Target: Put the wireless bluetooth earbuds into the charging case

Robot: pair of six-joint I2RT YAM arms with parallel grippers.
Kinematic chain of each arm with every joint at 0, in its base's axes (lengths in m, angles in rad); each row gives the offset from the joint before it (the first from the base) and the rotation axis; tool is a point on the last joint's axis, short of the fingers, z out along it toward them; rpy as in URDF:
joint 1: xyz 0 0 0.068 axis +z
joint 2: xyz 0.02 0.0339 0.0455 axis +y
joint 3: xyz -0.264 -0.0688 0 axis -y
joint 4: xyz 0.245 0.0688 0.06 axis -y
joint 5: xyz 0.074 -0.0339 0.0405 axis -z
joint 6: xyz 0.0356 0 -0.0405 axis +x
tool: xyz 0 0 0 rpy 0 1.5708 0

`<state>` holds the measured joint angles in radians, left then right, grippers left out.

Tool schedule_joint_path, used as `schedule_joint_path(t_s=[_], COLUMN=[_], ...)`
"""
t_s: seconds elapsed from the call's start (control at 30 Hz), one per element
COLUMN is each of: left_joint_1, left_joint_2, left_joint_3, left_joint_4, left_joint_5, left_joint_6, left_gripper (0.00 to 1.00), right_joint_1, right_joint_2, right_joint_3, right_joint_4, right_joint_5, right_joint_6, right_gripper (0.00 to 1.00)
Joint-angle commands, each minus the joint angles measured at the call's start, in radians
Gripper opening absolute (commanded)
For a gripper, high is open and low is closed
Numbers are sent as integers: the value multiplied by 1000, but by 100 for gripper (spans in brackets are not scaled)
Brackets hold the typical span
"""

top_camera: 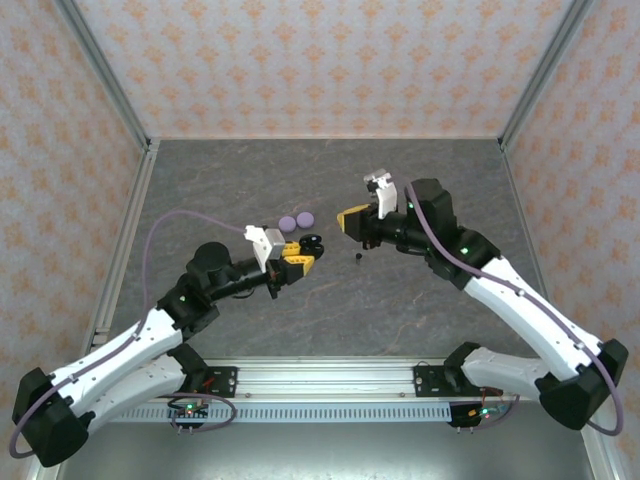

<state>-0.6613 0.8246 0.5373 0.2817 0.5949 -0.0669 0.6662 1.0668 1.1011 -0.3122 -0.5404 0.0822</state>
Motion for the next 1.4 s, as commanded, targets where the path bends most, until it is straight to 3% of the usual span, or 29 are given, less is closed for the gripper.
schedule_joint_path(t_s=[0.0,0.4,1.37], left_joint_1=[-4,-4,-4], left_joint_2=[15,33,25], left_joint_3=[5,20,19], left_joint_4=[91,94,105], left_joint_5=[32,59,48], left_joint_6=[-25,-30,-33], left_gripper=[6,6,6], right_joint_1=[48,196,209], right_joint_2=[-43,8,52], right_joint_3=[-4,10,-73], right_joint_4=[42,78,151], right_joint_5=[-37,43,55], right_joint_6=[-67,-144,-136], right_gripper=[16,16,16])
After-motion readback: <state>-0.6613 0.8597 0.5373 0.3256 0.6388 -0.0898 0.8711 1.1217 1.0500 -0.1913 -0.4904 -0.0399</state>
